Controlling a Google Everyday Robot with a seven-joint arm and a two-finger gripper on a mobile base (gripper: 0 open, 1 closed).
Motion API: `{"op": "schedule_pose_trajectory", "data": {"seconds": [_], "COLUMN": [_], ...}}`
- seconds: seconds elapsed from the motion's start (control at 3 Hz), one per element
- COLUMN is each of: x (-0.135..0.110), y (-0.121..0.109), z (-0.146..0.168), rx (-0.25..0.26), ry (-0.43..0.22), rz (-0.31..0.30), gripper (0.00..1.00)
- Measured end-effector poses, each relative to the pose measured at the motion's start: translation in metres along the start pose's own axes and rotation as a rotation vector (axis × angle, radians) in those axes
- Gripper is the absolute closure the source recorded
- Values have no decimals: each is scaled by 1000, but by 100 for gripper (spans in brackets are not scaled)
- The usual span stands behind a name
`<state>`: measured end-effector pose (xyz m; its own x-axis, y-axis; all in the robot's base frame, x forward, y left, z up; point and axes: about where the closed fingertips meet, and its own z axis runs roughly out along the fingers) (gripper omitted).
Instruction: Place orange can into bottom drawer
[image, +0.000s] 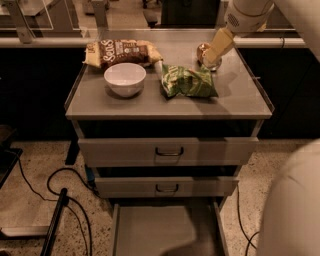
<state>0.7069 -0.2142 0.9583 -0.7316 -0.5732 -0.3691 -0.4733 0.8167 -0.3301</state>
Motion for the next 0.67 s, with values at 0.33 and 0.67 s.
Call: {"op": "schedule_pose_trajectory", "data": {"seconds": [0.33, 0.67], "x": [-22, -22], "y": [-27, -27], "z": [20, 20], "rx": [44, 44], "ry": [4, 4], "rz": [78, 78], "gripper": [0, 0]}}
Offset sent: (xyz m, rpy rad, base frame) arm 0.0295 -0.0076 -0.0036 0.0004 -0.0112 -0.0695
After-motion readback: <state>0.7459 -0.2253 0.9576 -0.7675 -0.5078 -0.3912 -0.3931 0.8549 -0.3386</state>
